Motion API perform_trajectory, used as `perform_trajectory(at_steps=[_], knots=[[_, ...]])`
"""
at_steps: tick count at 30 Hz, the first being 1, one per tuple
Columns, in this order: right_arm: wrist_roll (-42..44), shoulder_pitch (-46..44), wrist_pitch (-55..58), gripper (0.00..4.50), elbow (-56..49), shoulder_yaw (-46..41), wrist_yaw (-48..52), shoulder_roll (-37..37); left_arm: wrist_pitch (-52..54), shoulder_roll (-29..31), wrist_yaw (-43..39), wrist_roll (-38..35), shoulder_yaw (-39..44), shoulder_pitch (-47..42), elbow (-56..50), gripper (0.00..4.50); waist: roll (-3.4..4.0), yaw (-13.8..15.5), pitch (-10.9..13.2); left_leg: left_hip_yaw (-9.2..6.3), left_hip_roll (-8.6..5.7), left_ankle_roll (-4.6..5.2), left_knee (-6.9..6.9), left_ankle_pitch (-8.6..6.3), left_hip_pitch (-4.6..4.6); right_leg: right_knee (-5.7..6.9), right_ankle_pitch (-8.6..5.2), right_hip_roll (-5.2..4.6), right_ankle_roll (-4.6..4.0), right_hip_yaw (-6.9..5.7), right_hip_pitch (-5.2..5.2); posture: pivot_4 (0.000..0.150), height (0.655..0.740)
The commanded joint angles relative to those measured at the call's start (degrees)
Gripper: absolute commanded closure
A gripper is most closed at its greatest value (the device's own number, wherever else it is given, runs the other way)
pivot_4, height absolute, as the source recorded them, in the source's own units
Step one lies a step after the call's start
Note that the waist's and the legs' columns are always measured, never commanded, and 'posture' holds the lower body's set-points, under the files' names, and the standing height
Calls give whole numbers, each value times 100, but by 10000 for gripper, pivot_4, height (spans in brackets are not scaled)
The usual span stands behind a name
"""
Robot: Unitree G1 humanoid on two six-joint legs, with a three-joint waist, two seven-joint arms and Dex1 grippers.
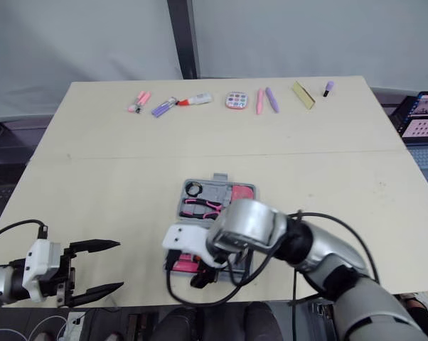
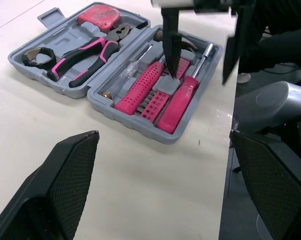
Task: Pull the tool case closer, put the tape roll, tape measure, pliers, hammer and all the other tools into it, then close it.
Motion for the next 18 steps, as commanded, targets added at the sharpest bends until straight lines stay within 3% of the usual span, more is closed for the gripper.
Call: perform_trajectory(at_steps=[1, 4, 5, 10, 13, 18], knots=[[224, 210, -114, 9409, -505, -587, 323, -175, 105, -15, -69, -236, 108, 35, -67, 0, -1, 5, -1, 0, 0, 0, 0, 0, 0, -1, 0, 0, 0, 0, 1, 1500, 7400], [43, 607, -807, 9409, -857, -623, 514, -568, 99, -99, -56, -321, 103, 9, -121, 0, -3, 5, -1, -1, 2, 0, -6, 0, 0, -2, 0, 1, 0, 0, 0, 1500, 7400], [-12, 743, -1016, 11760, -920, -663, 558, -640, 104, -121, -29, -324, 96, 7, -151, 0, -4, 1, 0, -1, 2, 0, -6, 0, 0, -2, 0, 1, 0, 0, -1, 1500, 7400], [-560, 1817, -2917, 30228, -1255, -970, 895, -949, 102, -182, 4, -322, 106, 4, -180, 0, -14, 11, 2, 22, 14, 1, -6, 0, 0, -12, 0, 8, 0, -7, 10, 1500, 7400], [-843, 2509, -3919, 44450, -1209, -1108, 1103, -937, 88, -224, 27, -296, 83, 9, -189, 0, -21, 22, 5, 25, 9, 2, -5, -1, 0, -19, 0, 8, 0, -7, 15, 1500, 7400], [-1404, 3129, -4884, 44450, -944, -1010, 1382, -916, 84, -251, 17, -288, 99, 36, -214, 0, -28, 34, 7, 24, 14, 1, -2, -1, 1, -50, 0, 12, 0, -10, 38, 1500, 7400]])
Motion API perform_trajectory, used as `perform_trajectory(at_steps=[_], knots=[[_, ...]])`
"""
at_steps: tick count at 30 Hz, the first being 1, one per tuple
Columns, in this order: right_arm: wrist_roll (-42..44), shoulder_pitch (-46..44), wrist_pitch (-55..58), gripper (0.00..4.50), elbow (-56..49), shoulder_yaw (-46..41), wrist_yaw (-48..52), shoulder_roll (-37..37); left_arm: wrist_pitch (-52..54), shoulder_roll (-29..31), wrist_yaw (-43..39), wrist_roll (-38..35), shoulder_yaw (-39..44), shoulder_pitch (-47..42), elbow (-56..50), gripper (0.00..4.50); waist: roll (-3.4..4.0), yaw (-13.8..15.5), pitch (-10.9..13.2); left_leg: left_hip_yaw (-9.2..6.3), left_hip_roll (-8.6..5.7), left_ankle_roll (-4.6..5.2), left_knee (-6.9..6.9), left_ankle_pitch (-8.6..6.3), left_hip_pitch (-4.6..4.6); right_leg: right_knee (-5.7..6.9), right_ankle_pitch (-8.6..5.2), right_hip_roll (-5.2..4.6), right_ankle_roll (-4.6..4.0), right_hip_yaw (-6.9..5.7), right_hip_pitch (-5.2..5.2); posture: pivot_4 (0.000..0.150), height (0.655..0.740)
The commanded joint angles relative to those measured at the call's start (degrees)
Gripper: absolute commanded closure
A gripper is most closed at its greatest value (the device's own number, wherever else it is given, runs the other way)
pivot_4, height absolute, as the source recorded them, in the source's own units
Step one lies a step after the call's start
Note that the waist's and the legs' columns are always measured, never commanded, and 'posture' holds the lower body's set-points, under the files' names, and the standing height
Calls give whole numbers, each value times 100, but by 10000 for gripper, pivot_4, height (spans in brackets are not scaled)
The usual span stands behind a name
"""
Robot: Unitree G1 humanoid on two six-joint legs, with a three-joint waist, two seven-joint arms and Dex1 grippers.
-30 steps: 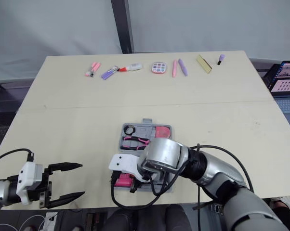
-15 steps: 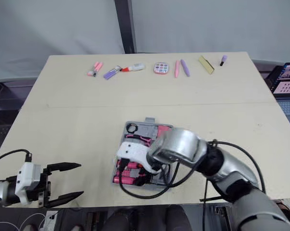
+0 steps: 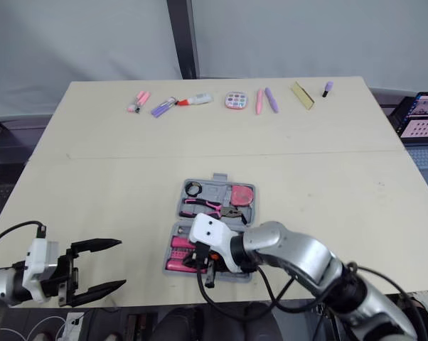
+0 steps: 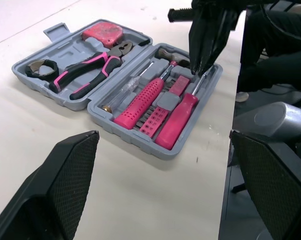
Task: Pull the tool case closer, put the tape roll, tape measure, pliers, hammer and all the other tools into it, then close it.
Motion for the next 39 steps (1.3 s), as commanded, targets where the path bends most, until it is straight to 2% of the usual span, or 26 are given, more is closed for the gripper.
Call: perform_trajectory(at_steps=[1, 8, 17, 39], knots=[[-414, 141, -602, 44450, 69, 87, 323, -30, -25, 0, 9, -81, 103, 57, -163, 0, 0, 5, 0, 0, 5, 0, 0, 0, 3, -26, 0, 5, 0, -3, 16, 1500, 7400], [-892, 664, -1620, 44450, 516, 33, 646, 196, 79, 83, 36, -77, 93, -25, -226, 0, -2, 103, 1, -5, 5, 0, 0, 0, 12, -37, 0, 5, 0, -4, 31, 1500, 7400], [-1376, 1022, -2056, 44450, 923, 66, 906, 178, 250, 170, 66, -80, 100, -87, -375, 0, -4, 123, 2, -6, 2, 0, 3, 0, 13, -46, 0, 5, 0, -3, 40, 1500, 7400], [-1914, 1290, -2359, 44450, 1541, -109, 934, 487, 389, 204, 63, -67, 134, -115, -506, 0, -5, 119, 2, -5, 4, 0, 1, 0, 16, -44, 0, 7, 0, -4, 40, 1500, 7400]])
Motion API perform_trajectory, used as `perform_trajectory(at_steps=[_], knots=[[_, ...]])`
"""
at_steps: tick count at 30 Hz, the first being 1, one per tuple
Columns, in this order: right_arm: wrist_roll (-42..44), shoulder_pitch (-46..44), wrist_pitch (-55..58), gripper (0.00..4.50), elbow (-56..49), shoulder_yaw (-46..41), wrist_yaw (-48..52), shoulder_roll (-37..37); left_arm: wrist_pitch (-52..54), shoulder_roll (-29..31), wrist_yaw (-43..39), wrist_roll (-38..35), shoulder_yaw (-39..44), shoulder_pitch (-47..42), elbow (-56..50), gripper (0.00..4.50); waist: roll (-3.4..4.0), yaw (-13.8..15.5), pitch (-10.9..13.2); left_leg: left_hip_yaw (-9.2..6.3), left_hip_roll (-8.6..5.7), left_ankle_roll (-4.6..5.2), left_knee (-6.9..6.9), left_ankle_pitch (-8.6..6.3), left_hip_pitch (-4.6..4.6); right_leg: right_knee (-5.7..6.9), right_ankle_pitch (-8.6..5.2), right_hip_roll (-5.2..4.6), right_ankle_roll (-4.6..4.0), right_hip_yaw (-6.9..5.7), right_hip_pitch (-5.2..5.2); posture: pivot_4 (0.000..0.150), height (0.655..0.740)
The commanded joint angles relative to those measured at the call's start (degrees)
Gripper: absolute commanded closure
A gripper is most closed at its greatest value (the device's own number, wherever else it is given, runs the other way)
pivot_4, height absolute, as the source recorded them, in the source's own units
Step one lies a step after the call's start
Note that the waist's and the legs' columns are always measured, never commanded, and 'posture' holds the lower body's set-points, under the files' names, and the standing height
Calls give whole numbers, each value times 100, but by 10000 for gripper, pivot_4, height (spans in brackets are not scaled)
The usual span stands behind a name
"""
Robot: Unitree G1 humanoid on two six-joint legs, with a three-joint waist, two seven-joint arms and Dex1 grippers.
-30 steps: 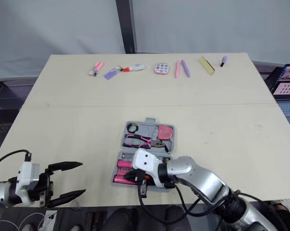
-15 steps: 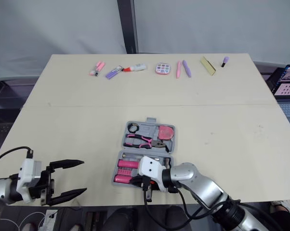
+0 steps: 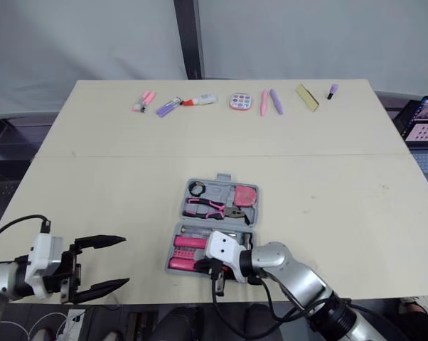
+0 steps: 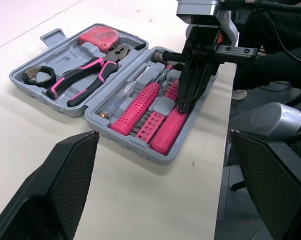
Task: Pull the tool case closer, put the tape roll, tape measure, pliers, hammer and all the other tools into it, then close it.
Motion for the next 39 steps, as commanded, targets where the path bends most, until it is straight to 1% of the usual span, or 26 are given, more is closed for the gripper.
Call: perform_trajectory(at_steps=[1, 24, 39], knots=[[-45, 70, -103, 44450, 14, -80, 84, 60, -8, 63, 0, -67, 133, 25, -122, 0, 0, 0, 0, 0, 0, 0, 0, 0, 0, 0, 0, 0, 0, 0, 0, 1500, 7400], [-327, 340, -276, 44450, 472, -93, 40, 168, -133, 59, -130, -21, 168, 81, 18, 0, -1, 1, -1, 0, 0, 0, -2, 0, 13, 2, 0, 1, 0, 1, 9, 1500, 7400], [-519, 541, -427, 44450, 789, 1, 23, 83, -250, 81, -250, -10, 178, 45, 198, 0, -14, 1, -10, 0, 1, -1, -3, 0, 19, 2, 0, 1, 0, 2, 12, 1500, 7400]])
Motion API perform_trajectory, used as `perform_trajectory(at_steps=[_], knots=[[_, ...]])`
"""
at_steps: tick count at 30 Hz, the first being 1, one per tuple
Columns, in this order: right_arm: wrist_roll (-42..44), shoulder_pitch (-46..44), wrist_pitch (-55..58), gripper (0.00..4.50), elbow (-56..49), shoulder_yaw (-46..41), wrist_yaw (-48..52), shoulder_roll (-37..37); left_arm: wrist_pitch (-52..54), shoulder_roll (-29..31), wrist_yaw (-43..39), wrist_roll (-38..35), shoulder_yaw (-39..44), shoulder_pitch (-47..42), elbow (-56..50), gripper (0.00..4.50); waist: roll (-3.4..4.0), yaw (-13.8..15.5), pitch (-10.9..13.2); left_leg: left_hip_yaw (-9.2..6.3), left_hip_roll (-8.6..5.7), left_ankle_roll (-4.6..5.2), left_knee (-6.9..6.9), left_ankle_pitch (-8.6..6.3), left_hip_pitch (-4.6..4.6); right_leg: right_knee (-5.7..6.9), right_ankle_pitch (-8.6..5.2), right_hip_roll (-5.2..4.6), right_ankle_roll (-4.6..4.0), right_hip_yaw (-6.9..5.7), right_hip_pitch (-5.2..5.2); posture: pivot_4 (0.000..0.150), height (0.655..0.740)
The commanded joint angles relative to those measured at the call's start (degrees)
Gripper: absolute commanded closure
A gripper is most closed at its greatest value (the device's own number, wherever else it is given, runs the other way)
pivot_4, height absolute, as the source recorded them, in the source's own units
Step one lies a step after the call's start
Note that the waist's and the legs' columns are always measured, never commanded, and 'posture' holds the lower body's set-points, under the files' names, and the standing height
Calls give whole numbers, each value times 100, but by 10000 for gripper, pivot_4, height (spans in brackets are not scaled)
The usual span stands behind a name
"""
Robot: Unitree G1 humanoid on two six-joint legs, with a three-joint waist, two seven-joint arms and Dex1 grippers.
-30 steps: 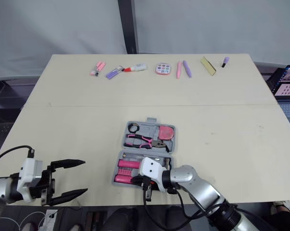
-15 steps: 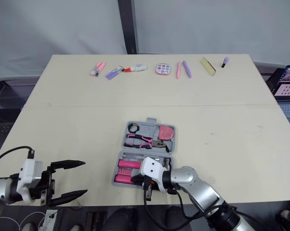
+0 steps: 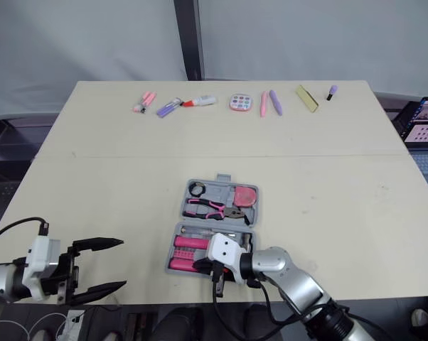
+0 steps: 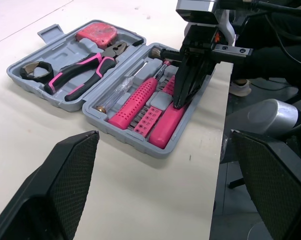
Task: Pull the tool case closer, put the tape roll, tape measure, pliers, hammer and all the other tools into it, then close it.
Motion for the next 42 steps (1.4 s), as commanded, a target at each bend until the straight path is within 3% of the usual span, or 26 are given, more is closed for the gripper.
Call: perform_trajectory(at_steps=[1, 16, 27, 31, 35, 42], knots=[[-293, 227, 142, 44450, 438, 135, 28, -117, -89, 79, -60, -28, 154, 26, -6, 0, -2, 1, -2, 0, 0, 0, 0, 0, 0, 0, 0, 0, 0, 0, 0, 1500, 7400], [-320, 443, -1, 44450, 747, 191, 41, -142, -116, 100, -86, -16, 161, 11, 48, 0, -28, 3, -53, -4, 0, -2, -4, -1, 8, -5, 0, 0, 0, 2, 6, 1500, 7400], [115, 260, 342, 44450, -437, -417, -59, -51, 6, 24, 21, -79, -20, -263, 105, 0, -26, 6, -53, -5, -1, -2, -2, -2, 0, -4, 0, 0, 0, 4, 4, 1500, 7400], [741, 44, 1170, 44450, -1608, -1054, -151, -57, 123, 3, 98, -75, -167, -409, 142, 0, -18, 3, -46, -5, -1, -2, -1, -2, -8, -3, 0, 0, 0, 5, -3, 1500, 7400], [1092, 126, 1650, 44450, -2393, -1725, -99, -547, 126, -77, 238, 43, -269, -455, 286, 0, -18, 11, -46, -10, 1, -2, -4, -2, -8, -3, 0, 0, 0, 5, -2, 1500, 7400], [1630, 967, 1964, 44450, -2742, -2827, 156, -1552, -276, -309, 235, 285, -451, -351, 460, 0, -22, 61, -45, -6, -6, 2, -1, -4, -11, -25, 0, -1, 0, 3, 9, 1500, 7400]])
